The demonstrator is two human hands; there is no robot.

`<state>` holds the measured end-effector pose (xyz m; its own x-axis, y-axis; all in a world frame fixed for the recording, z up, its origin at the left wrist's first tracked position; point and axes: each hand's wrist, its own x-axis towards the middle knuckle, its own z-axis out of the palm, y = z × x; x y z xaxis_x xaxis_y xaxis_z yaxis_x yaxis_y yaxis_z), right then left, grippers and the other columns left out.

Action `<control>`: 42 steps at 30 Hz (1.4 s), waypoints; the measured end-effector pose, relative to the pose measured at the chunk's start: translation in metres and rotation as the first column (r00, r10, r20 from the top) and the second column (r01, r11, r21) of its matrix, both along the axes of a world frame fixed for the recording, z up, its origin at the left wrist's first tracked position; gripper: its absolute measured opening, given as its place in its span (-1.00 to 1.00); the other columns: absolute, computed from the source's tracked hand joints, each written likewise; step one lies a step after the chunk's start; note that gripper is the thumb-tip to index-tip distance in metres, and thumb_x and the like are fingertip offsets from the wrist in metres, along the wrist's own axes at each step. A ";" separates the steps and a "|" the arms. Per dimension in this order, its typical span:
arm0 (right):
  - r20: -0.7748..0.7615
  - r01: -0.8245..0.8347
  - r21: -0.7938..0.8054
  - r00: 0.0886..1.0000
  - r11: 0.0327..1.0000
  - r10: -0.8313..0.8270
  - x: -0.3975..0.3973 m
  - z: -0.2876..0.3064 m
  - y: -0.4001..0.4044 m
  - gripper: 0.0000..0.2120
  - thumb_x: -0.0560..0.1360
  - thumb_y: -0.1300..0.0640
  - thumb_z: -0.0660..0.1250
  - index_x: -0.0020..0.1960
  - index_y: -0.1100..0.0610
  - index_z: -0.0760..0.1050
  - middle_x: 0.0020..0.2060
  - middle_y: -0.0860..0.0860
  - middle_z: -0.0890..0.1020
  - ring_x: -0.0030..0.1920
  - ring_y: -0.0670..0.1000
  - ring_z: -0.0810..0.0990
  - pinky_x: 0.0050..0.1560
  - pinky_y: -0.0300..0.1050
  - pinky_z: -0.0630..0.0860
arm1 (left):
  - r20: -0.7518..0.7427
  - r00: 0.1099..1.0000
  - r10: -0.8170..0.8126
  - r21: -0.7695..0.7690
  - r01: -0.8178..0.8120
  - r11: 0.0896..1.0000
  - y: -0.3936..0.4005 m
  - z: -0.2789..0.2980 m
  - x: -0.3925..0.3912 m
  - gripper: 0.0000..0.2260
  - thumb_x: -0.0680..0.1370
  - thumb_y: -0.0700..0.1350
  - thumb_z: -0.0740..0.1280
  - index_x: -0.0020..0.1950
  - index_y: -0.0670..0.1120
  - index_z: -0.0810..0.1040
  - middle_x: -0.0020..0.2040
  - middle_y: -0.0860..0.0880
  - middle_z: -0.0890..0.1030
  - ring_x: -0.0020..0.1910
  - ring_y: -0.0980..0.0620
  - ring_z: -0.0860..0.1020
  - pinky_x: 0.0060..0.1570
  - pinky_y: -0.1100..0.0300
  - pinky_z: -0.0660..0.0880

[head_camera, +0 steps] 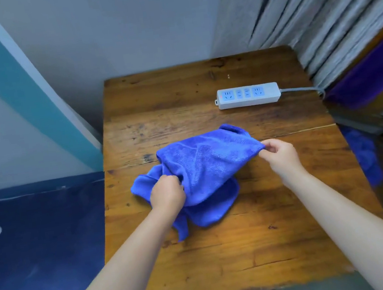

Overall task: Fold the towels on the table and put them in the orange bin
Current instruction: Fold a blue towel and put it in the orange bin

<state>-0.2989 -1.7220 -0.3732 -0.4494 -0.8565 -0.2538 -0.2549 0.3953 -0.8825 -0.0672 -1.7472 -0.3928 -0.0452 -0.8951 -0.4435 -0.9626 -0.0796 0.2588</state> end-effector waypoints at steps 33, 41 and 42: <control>-0.697 -0.248 -0.077 0.706 0.966 0.126 0.071 0.233 -0.149 -0.73 0.52 0.26 0.10 -0.27 0.19 0.51 -0.06 0.23 0.60 -0.07 0.21 0.50 -0.09 -0.05 0.39 | -0.897 0.376 0.234 -0.192 -0.806 0.560 -0.095 0.204 0.091 -0.73 0.53 -0.27 0.25 -0.32 -0.03 0.33 -0.29 -0.03 0.44 -0.56 0.29 0.50 -0.13 0.06 0.54; -0.716 -0.341 -0.053 0.668 0.939 0.203 0.085 0.224 -0.136 -0.75 0.53 0.21 0.14 -0.05 0.13 0.61 -0.01 0.18 0.63 0.05 0.23 0.53 -0.01 -0.06 0.44 | -0.664 0.619 0.419 -0.326 -0.744 0.583 -0.087 0.198 0.107 -0.74 0.46 -0.19 0.25 -0.37 -0.02 0.25 -0.33 0.03 0.42 -0.19 -0.09 0.43 -0.31 0.23 0.28; -0.708 -0.311 0.032 0.663 0.950 0.242 0.083 0.212 -0.131 -0.74 0.52 0.22 0.15 0.04 0.15 0.60 0.08 0.18 0.61 0.11 0.22 0.52 0.04 -0.06 0.45 | -0.569 0.684 0.457 -0.313 -0.694 0.649 -0.082 0.190 0.109 -0.78 0.45 -0.19 0.25 -0.36 -0.05 0.28 -0.28 -0.03 0.46 -0.15 -0.12 0.47 -0.25 0.22 0.31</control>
<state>-0.2155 -1.8532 -0.1614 -0.2041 -0.9726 0.1114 -0.8926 0.1381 -0.4292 0.0422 -1.8291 -0.2026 0.4897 -0.8713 -0.0314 -0.5446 -0.3338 0.7694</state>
